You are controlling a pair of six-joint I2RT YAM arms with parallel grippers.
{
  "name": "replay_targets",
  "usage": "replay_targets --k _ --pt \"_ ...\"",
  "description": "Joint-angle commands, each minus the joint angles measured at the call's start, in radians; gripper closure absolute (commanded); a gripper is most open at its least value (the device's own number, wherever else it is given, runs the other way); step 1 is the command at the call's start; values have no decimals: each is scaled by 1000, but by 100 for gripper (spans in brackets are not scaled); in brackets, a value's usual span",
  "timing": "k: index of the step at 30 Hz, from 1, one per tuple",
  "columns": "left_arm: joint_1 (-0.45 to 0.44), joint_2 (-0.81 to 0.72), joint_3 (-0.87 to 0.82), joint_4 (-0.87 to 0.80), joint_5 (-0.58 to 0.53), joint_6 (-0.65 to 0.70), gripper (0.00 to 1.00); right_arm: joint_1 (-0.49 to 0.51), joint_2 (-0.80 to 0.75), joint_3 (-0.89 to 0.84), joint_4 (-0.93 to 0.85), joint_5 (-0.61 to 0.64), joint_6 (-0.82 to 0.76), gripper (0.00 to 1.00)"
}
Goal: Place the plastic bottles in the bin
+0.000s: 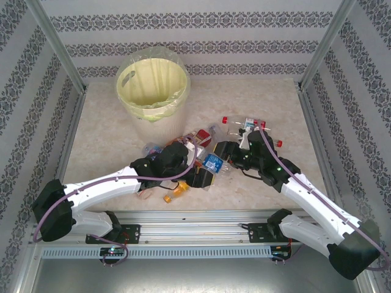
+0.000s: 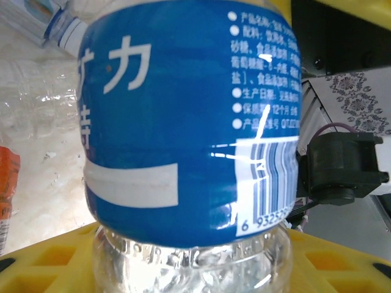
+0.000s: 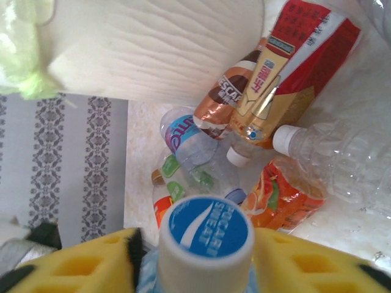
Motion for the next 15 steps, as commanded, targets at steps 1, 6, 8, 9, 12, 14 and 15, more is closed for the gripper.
replay_targets --k 1,6,8,9,12,14,15 --pt "-7 -39 81 -88 -62 36 47 -9 -56 57 -37 -50 -84 36" --pt "27 -58 193 -241 -113 76 47 -15 -128 145 -147 -63 -215 13" --pt "55 -47 267 -308 -123 94 47 -17 -146 198 -204 -65 -270 6" --pt "68 -39 300 -332 -124 101 47 -18 -151 222 -229 -63 -293 3" --pt "104 -11 429 -426 -148 128 46 -19 -160 297 -292 -55 -357 2" --pt "127 23 534 -506 -184 152 45 -19 -167 344 -326 -46 -395 2" --pt "138 36 577 -536 -193 160 45 -18 -173 361 -335 -42 -409 2"
